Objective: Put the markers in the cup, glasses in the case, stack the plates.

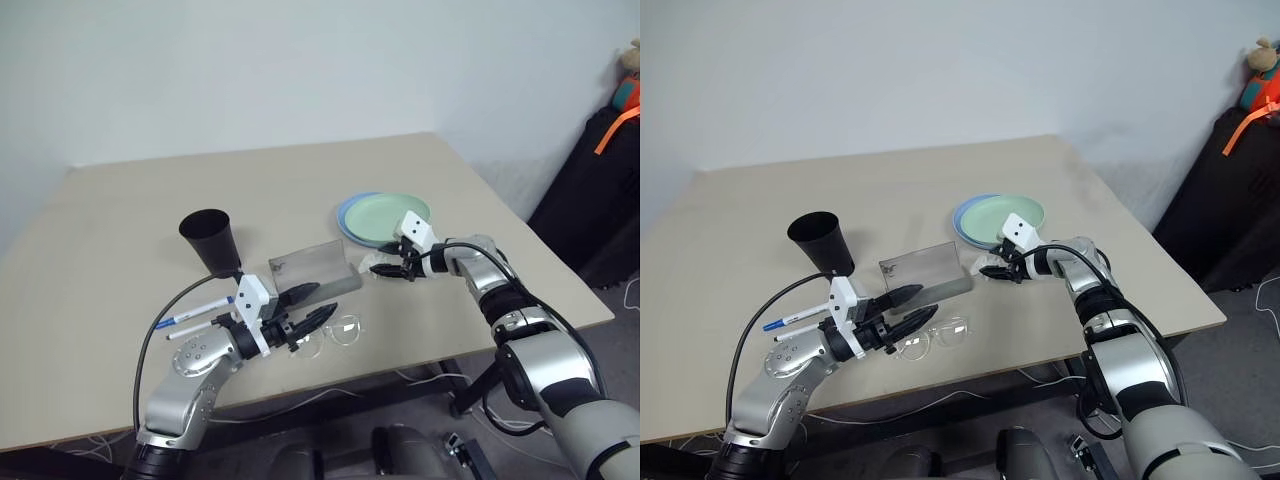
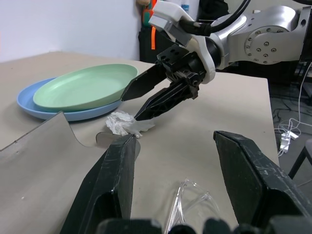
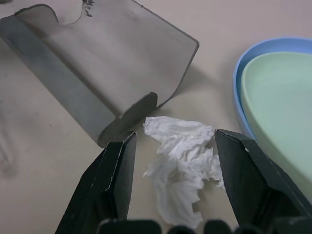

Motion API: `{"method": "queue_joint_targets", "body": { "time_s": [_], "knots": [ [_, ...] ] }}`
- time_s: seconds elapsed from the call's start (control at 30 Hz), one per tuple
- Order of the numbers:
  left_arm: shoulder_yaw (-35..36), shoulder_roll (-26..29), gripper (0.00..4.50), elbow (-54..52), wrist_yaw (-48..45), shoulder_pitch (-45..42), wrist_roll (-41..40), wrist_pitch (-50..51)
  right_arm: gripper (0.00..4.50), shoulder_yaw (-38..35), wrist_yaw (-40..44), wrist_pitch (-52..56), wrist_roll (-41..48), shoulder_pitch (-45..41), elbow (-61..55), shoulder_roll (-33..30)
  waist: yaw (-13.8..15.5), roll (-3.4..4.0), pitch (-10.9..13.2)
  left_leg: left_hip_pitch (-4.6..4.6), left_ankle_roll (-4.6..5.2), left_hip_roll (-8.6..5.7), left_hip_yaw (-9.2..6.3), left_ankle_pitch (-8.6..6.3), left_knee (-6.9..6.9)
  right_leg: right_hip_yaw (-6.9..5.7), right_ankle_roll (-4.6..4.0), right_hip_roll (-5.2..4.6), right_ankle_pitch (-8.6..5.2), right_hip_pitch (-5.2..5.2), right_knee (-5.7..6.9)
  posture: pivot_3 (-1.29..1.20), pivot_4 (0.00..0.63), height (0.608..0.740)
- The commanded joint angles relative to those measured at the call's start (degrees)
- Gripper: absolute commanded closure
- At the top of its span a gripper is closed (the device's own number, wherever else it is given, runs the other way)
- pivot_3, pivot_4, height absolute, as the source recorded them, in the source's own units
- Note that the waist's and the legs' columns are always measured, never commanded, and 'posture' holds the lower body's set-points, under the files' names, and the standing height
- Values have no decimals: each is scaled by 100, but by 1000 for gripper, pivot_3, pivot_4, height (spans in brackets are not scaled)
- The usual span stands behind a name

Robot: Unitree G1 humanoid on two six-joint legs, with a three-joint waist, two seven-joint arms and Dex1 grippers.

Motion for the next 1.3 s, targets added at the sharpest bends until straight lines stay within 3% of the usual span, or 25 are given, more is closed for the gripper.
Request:
{"method": "queue_joint_targets", "body": {
  "time_s": [0.03,0.3,0.6,0.7,0.8,0.97,1.3],
  "knots": [
    [129,52,1830,-121,-18,-83,-28,-91,1704,-17,-373,155,-79,-190,179,71,-1,0,0,0,0,0,1,0,0,3,0,1,0,0,0,0,0,720],
    [140,74,1830,-150,-11,-53,-43,-78,1704,-31,-436,172,-49,-209,239,88,-3,0,0,2,0,0,3,0,0,32,0,18,0,-1,0,0,0,720],
    [148,93,1830,-262,29,80,-49,-78,1704,-190,-162,256,2,-346,241,-583,-1,0,0,3,1,-10,2,0,0,57,0,20,0,-2,-3,0,0,720],
    [131,85,1830,-241,23,60,-44,-82,1704,-258,-437,243,-72,-486,475,-747,-12,0,0,-1,2,-11,6,-1,0,61,0,21,0,-2,-3,0,0,720],
    [117,80,1830,-222,16,36,-40,-82,2321,-282,-557,223,-82,-595,629,-786,-13,0,0,1,2,-9,8,0,0,63,-1,25,-1,-3,-1,0,0,720],
    [108,82,1830,-160,-9,-29,-29,-86,3979,-301,-1279,96,-195,-872,983,-757,-11,0,1,6,2,-5,7,0,0,63,-2,29,-1,-2,0,0,0,720],
    [103,81,1830,-165,0,-36,-18,-77,3979,-259,-2125,-166,-398,-1143,1430,-477,-11,0,0,1,3,-9,4,0,-1,71,-1,30,-1,-3,-1,0,0,720]
  ]
}}
